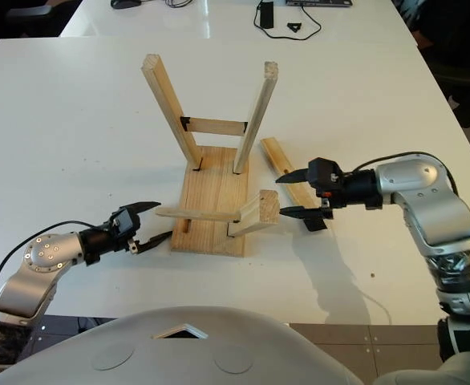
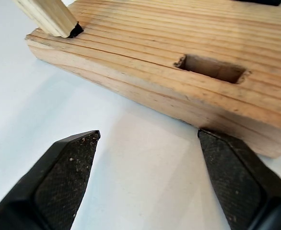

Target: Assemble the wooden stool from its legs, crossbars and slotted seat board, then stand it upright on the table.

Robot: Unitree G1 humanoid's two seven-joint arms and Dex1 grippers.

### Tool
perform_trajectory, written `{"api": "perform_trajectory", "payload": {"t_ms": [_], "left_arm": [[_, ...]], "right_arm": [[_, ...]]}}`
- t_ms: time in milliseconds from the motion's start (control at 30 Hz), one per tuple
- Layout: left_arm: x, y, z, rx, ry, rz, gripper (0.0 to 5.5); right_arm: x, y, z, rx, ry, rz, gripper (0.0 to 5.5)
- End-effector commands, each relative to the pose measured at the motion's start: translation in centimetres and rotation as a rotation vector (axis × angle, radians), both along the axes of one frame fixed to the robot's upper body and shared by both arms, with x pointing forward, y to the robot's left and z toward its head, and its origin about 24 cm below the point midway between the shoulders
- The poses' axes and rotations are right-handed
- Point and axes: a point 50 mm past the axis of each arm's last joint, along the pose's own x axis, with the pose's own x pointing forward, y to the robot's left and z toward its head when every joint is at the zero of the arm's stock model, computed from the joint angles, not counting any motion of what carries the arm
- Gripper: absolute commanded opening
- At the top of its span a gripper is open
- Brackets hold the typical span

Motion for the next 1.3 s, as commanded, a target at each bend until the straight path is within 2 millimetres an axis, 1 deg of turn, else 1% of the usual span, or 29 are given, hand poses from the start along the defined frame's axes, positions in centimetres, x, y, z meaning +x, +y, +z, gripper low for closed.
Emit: {"api": "perform_trajectory", "payload": {"t_ms": [33,133,233,267,300,367,433,467,533,700,800,867,933,1000,1033,1067,1100,1133,1200,1300], "left_arm": [[-1.7,-1.5,-1.1,-0.004,0.070,-0.048,3.80],[-1.5,-2.4,-1.1,-0.028,0.063,-0.040,3.80],[-1.0,-2.9,-1.1,-0.037,0.052,-0.024,3.80],[-0.9,-2.8,-1.1,-0.036,0.049,-0.017,3.80],[-0.8,-2.7,-1.1,-0.032,0.046,-0.010,3.80],[-0.7,-2.3,-1.2,-0.016,0.042,0.004,3.80],[-0.4,-1.8,-1.3,-0.002,0.038,0.023,3.80],[-0.3,-1.6,-1.3,0.002,0.037,0.028,3.80],[-0.1,-1.4,-1.2,0.006,0.032,0.035,3.80],[0.3,-1.2,-1.1,0.010,0.025,0.030,3.80],[0.4,-1.1,-1.1,0.014,0.025,0.026,3.80],[0.4,-1.0,-1.0,0.016,0.024,0.026,3.80],[0.5,-1.0,-1.0,0.016,0.023,0.024,3.80],[0.6,-1.0,-0.9,0.017,0.021,0.018,3.80],[0.7,-1.0,-0.8,0.016,0.021,0.015,3.80],[0.8,-1.1,-0.8,0.017,0.019,0.008,3.80],[0.9,-1.1,-0.7,0.017,0.018,0.004,3.80],[1.0,-1.1,-0.6,0.017,0.017,0.001,3.80],[1.0,-1.1,-0.6,0.016,0.016,0.004,3.80],[1.3,-1.5,-0.5,0.007,0.001,0.015,3.80]], "right_arm": [[0.3,-1.1,3.2,0.121,-0.090,-0.141,3.23],[0.7,-0.5,5.6,0.318,-0.138,-0.229,3.23],[0.7,0.4,7.3,0.469,-0.156,-0.264,3.23],[0.6,0.9,8.3,0.550,-0.149,-0.262,3.23],[0.4,1.3,9.3,0.629,-0.134,-0.245,3.23],[-0.9,2.4,11.7,0.788,-0.094,-0.156,3.23],[-2.0,3.1,13.2,0.876,-0.066,-0.076,3.23],[-2.3,3.4,13.6,0.897,-0.055,-0.059,3.23],[-2.6,3.8,13.7,0.914,-0.035,-0.046,3.23],[-3.3,4.9,13.5,0.946,0.022,-0.025,3.23],[-3.5,5.2,13.5,0.959,0.031,-0.016,3.23],[-3.5,5.4,12.6,0.921,0.050,-0.027,3.23],[-3.3,6.1,9.7,0.792,0.098,-0.062,3.23],[-3.4,6.5,5.9,0.622,0.132,-0.097,3.23],[-3.6,6.5,4.4,0.575,0.157,-0.103,3.23],[-3.8,6.6,3.5,0.560,0.163,-0.103,3.23],[-3.7,6.9,3.4,0.575,0.151,-0.098,3.23],[-3.2,7.1,4.3,0.625,0.119,-0.091,3.23],[-2.4,7.2,6.6,0.736,0.055,-0.073,3.23],[-1.7,6.8,9.8,0.879,-0.011,-0.068,3.23]]}}
